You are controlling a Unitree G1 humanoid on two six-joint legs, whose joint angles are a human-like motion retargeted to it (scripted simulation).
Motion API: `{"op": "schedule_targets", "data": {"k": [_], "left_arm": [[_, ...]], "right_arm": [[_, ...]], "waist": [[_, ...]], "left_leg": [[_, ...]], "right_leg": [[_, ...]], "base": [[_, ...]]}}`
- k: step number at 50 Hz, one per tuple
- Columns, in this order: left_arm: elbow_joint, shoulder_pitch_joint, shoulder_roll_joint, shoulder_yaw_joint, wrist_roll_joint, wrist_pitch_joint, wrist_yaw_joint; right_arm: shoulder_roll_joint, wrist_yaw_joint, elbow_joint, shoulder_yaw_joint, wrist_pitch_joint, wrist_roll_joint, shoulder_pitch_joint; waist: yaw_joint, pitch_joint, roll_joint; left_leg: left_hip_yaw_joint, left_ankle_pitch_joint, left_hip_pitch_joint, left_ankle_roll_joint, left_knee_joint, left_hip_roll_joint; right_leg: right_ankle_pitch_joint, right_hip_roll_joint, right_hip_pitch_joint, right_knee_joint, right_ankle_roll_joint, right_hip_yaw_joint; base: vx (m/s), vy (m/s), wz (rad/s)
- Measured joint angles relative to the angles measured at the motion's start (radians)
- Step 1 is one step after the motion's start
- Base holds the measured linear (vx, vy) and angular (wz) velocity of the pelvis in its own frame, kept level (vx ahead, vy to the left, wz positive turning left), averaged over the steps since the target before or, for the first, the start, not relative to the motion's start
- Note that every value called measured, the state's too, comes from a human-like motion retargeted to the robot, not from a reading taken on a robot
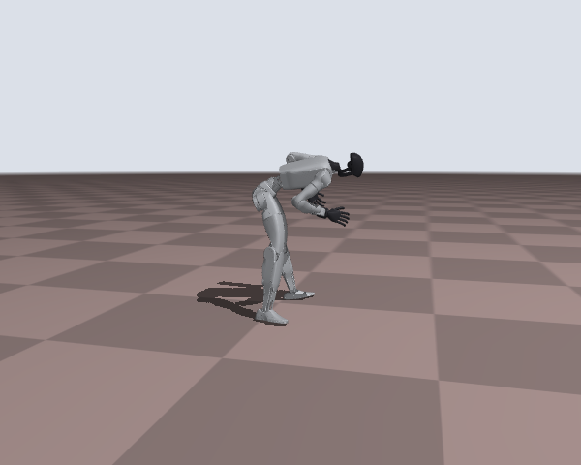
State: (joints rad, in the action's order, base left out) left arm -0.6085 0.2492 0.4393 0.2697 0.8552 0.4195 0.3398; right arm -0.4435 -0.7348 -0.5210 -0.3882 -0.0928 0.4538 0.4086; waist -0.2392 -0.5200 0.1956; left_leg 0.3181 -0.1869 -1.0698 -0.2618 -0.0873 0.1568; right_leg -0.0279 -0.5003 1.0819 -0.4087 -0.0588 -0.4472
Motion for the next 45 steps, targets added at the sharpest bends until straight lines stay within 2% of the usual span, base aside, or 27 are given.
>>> {"op": "schedule_targets", "data": {"k": [2,3,7,12,15,18,20,22,25,27,28,30,31,32,33,34,35,37,38,40,42,43,45], "left_arm": [[0.037,-0.027,0.012,0.007,-0.145,-0.016,0.080],[0.029,-0.014,0.017,-0.030,-0.225,-0.060,0.139],[0.042,-0.070,-0.017,-0.005,-0.400,-0.116,0.234],[-0.028,-0.093,-0.069,-0.104,-0.678,-0.129,0.238],[-0.092,-0.136,-0.092,-0.174,-0.854,-0.139,0.255],[-0.145,-0.252,-0.098,-0.214,-0.939,-0.169,0.303],[-0.152,-0.367,-0.080,-0.254,-1.005,-0.197,0.336],[-0.097,-0.507,-0.022,-0.330,-1.077,-0.226,0.297],[0.152,-0.778,0.149,-0.394,-1.024,-0.293,0.246],[0.473,-1.010,0.320,-0.309,-1.016,-0.346,0.264],[0.672,-1.137,0.410,-0.218,-1.035,-0.385,0.282],[1.162,-1.431,0.558,0.057,-1.121,-0.501,0.317],[1.449,-1.584,0.556,0.241,-1.098,-0.530,0.284],[1.701,-1.708,0.550,0.413,-1.065,-0.551,0.210],[1.882,-1.772,0.533,0.562,-1.011,-0.557,0.055],[1.930,-1.784,0.551,0.656,-1.037,-0.566,-0.108],[1.912,-1.771,0.586,0.721,-1.102,-0.578,-0.276],[1.708,-1.685,0.624,0.657,-1.106,-0.562,-0.149],[1.583,-1.611,0.608,0.544,-1.069,-0.553,0.001],[1.269,-1.444,0.581,0.290,-1.070,-0.545,0.070],[0.971,-1.256,0.624,0.071,-1.159,-0.543,-0.093],[0.891,-1.196,0.642,0.003,-1.118,-0.531,-0.121],[0.875,-1.161,0.692,-0.031,-1.096,-0.534,-0.083]], "right_arm": [[0.029,-0.033,0.009,0.031,0.013,-0.049,-0.030],[0.043,-0.074,-0.017,0.083,0.049,-0.087,-0.092],[0.089,-0.081,-0.025,0.084,0.099,-0.156,-0.132],[0.076,-0.017,-0.074,0.100,0.212,-0.216,-0.122],[0.013,0.042,-0.119,0.129,0.278,-0.264,-0.094],[-0.037,0.095,-0.150,0.157,0.308,-0.315,-0.055],[-0.056,0.123,-0.156,0.168,0.319,-0.339,-0.024],[-0.060,0.156,-0.152,0.175,0.330,-0.360,0.004],[-0.056,0.107,-0.108,0.190,0.280,-0.299,0.038],[-0.042,0.208,-0.104,0.160,0.332,-0.391,0.057],[-0.041,0.234,-0.095,0.147,0.333,-0.428,0.060],[-0.037,0.187,-0.095,0.107,0.334,-0.464,0.061],[-0.046,0.173,-0.080,0.088,0.344,-0.474,0.062],[-0.055,0.170,-0.067,0.070,0.341,-0.483,0.060],[-0.065,0.186,-0.058,0.052,0.313,-0.492,0.054],[-0.089,0.233,-0.051,0.055,0.290,-0.498,0.039],[-0.119,0.295,-0.045,0.067,0.270,-0.503,0.018],[-0.144,0.342,-0.052,0.138,0.293,-0.551,-0.112],[-0.142,0.343,-0.056,0.183,0.305,-0.556,-0.199],[-0.135,0.347,-0.049,0.271,0.306,-0.545,-0.351],[-0.138,0.387,-0.037,0.336,0.282,-0.522,-0.450],[-0.137,0.393,-0.032,0.353,0.275,-0.515,-0.479],[-0.156,0.387,-0.028,0.372,0.281,-0.538,-0.524]], "waist": [[0.055,0.000,0.000],[0.104,0.000,0.000],[0.229,0.000,-0.027],[0.323,0.000,-0.072],[0.359,0.000,-0.055],[0.400,0.000,-0.044],[0.426,0.000,-0.044],[0.445,0.001,-0.043],[0.468,0.019,-0.047],[0.481,0.038,-0.044],[0.488,0.061,-0.044],[0.503,0.058,-0.029],[0.513,0.067,-0.024],[0.523,0.074,-0.018],[0.535,0.078,-0.009],[0.551,0.083,0.001],[0.567,0.087,0.011],[0.555,0.091,0.034],[0.528,0.094,0.044],[0.472,0.088,0.057],[0.450,0.084,0.055],[0.451,0.078,0.048],[0.469,0.073,0.039]], "left_leg": [[0.055,-0.012,-0.002,0.000,0.000,0.003],[0.078,-0.013,0.023,0.000,0.000,0.005],[0.168,-0.013,0.123,0.000,0.035,0.057],[0.282,0.061,0.374,0.000,0.141,0.143],[0.304,0.114,0.543,0.000,0.228,0.204],[0.258,0.163,0.684,0.022,0.330,0.229],[0.224,0.192,0.775,0.053,0.380,0.224],[0.188,0.197,0.852,0.087,0.421,0.219],[0.156,0.161,0.922,0.147,0.491,0.215],[0.116,0.126,0.929,0.168,0.556,0.215],[0.096,0.110,0.916,0.177,0.593,0.211],[0.054,0.049,0.936,0.139,0.633,0.233],[0.018,0.025,0.931,0.132,0.650,0.229],[-0.019,0.003,0.926,0.125,0.665,0.224],[-0.063,-0.020,0.922,0.116,0.674,0.217],[-0.107,-0.038,0.919,0.108,0.679,0.207],[-0.153,-0.054,0.917,0.100,0.682,0.196],[-0.238,-0.080,0.935,0.099,0.673,0.162],[-0.274,-0.093,0.948,0.100,0.666,0.141],[-0.344,-0.121,0.975,0.095,0.656,0.099],[-0.385,-0.138,0.988,0.089,0.660,0.074],[-0.399,-0.147,0.992,0.082,0.663,0.064],[-0.425,-0.164,0.989,0.057,0.673,0.048]], "right_leg": [[0.017,0.003,0.069,-0.015,-0.039,0.062],[0.004,-0.002,0.085,-0.042,-0.062,0.093],[-0.004,0.054,0.057,-0.022,-0.084,0.169],[-0.072,0.135,-0.133,0.018,-0.112,0.265],[-0.137,0.179,-0.300,0.049,-0.112,0.287],[-0.165,0.206,-0.452,0.075,-0.118,0.326],[-0.178,0.218,-0.543,0.093,-0.115,0.365],[-0.187,0.234,-0.627,0.116,-0.103,0.404],[-0.184,0.251,-0.717,0.146,-0.090,0.466],[-0.189,0.261,-0.748,0.159,-0.086,0.508],[-0.196,0.258,-0.747,0.160,-0.089,0.528],[-0.189,0.290,-0.787,0.188,-0.082,0.561],[-0.185,0.295,-0.795,0.199,-0.084,0.574],[-0.183,0.301,-0.802,0.209,-0.083,0.587],[-0.183,0.308,-0.809,0.219,-0.075,0.600],[-0.183,0.313,-0.815,0.227,-0.068,0.612],[-0.185,0.318,-0.820,0.236,-0.061,0.624],[-0.174,0.318,-0.851,0.271,-0.068,0.644],[-0.164,0.315,-0.865,0.288,-0.079,0.658],[-0.148,0.309,-0.893,0.319,-0.097,0.683],[-0.142,0.308,-0.905,0.337,-0.105,0.708],[-0.140,0.308,-0.907,0.344,-0.110,0.718],[-0.134,0.307,-0.905,0.354,-0.116,0.734]], "base": [[-0.14,-0.14,-0.91],[-0.09,-0.28,-0.66],[-0.06,-0.32,-1.06],[0.10,-0.34,-1.36],[0.26,-0.34,-1.31],[0.30,-0.23,-1.19],[0.29,-0.16,-1.24],[0.28,-0.14,-1.28],[0.22,-0.12,-1.29],[0.16,-0.08,-1.24],[0.14,-0.07,-1.18],[0.12,-0.10,-1.22],[0.11,-0.07,-1.06],[0.11,-0.02,-0.84],[0.11,-0.01,-0.79],[0.12,0.00,-0.73],[0.15,0.02,-0.67],[0.18,0.03,-0.66],[0.16,0.02,-0.74],[0.13,0.02,-0.78],[0.09,0.02,-0.77],[0.04,0.02,-0.66],[-0.02,0.01,-0.46]]}}
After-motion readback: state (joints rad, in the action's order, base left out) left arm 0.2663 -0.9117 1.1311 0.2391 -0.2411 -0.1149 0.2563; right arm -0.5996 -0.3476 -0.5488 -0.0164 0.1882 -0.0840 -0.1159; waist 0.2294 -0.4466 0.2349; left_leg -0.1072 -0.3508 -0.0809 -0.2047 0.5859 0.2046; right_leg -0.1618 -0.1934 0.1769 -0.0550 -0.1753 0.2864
